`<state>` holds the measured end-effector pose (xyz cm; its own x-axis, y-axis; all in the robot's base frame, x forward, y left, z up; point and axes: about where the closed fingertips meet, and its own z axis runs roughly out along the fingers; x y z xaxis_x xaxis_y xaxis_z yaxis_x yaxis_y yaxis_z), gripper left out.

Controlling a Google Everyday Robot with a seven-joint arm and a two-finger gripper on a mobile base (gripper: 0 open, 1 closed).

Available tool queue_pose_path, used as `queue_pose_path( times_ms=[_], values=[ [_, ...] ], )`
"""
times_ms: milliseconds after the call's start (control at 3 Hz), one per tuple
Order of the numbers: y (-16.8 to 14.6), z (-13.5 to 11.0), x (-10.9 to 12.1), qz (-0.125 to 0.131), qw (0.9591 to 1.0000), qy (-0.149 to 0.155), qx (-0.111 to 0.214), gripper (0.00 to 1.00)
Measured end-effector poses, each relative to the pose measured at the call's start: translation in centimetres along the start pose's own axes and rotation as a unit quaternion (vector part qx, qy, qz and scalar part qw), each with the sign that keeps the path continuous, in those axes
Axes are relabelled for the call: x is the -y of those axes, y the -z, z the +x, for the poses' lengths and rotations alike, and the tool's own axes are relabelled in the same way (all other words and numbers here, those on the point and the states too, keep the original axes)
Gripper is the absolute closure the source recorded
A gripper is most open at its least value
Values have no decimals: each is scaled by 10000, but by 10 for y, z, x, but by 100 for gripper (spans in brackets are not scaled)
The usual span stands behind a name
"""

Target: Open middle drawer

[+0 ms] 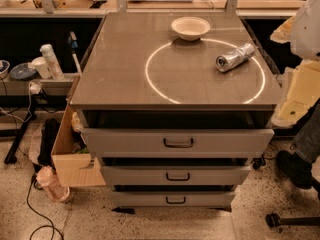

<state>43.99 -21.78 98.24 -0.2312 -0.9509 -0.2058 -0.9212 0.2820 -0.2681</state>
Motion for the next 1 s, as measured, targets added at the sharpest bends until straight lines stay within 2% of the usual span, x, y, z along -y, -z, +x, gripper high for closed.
queue_pose_path(
  times_ms=[333,667,1000],
  values=[
    [0,0,0,0,10000,0,0,0],
    [-3,25,10,-69,9989,209,410,0],
    [-2,24,8,-60,9988,194,446,0]
  ],
)
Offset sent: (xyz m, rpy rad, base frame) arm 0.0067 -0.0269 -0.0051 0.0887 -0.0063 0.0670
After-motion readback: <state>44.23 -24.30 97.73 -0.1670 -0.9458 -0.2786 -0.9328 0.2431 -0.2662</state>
